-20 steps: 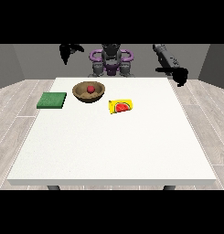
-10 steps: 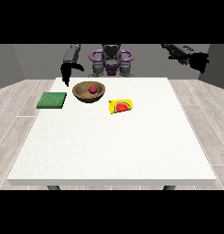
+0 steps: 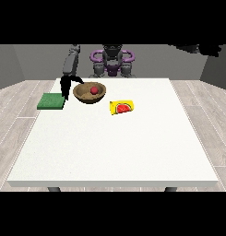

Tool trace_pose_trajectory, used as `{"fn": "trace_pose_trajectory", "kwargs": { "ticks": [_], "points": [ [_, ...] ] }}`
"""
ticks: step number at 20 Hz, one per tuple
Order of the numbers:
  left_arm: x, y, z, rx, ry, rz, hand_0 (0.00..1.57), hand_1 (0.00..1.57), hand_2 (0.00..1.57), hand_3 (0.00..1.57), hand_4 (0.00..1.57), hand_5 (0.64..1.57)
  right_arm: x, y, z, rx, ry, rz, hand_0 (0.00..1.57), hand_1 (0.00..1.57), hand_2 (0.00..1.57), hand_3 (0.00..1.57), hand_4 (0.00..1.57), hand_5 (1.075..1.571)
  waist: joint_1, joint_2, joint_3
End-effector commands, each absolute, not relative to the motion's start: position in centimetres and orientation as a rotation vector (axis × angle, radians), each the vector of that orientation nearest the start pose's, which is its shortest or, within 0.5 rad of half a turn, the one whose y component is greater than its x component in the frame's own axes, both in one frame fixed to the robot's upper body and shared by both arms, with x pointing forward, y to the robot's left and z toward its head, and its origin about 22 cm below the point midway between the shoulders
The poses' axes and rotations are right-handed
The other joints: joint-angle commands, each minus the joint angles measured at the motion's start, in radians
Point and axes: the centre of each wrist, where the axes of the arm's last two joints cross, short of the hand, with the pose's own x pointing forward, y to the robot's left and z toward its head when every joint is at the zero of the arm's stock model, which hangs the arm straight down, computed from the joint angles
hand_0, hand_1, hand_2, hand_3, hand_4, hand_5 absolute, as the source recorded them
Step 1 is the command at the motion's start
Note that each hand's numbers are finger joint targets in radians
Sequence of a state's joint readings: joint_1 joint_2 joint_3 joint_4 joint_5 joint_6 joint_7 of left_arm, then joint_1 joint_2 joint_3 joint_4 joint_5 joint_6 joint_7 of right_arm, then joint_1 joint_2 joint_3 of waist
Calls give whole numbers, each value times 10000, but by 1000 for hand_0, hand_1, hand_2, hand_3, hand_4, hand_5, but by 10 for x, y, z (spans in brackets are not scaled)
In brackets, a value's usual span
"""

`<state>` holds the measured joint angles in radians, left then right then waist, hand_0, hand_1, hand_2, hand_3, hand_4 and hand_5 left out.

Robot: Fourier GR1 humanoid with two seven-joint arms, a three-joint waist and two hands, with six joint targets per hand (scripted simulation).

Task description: Pick the cup and pour the ball into the bowl, then pick the bowl and place it on the pad

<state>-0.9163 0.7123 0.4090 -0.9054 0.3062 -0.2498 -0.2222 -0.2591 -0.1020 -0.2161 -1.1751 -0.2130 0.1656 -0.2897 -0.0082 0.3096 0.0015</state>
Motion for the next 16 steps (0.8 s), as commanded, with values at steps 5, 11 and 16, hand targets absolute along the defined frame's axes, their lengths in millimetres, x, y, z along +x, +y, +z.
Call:
{"fn": "trace_pose_trajectory", "kwargs": {
  "ticks": [5, 11, 16],
  "points": [
    [371, 439, 301, 1526, -22537, 74, 0, 0, 0, 0, 0, 1538, 324, -258, -33, 1581, -16264, -1942, 0, 0, 0, 0, 411, 1570, -206, -129, -13],
    [370, 412, 329, 1091, -22902, -530, 0, 0, 0, 0, 41, 1525, 327, -290, -44, 1123, -16421, -2670, 0, 0, 0, 0, 337, 1570, 489, 238, 2],
    [363, 414, 346, 905, -23394, -540, 0, 0, 0, 0, 0, 1528, 318, -288, -50, 1045, -16921, -2679, 0, 0, 0, 0, 284, 1566, 640, 725, 2]
  ]
}}
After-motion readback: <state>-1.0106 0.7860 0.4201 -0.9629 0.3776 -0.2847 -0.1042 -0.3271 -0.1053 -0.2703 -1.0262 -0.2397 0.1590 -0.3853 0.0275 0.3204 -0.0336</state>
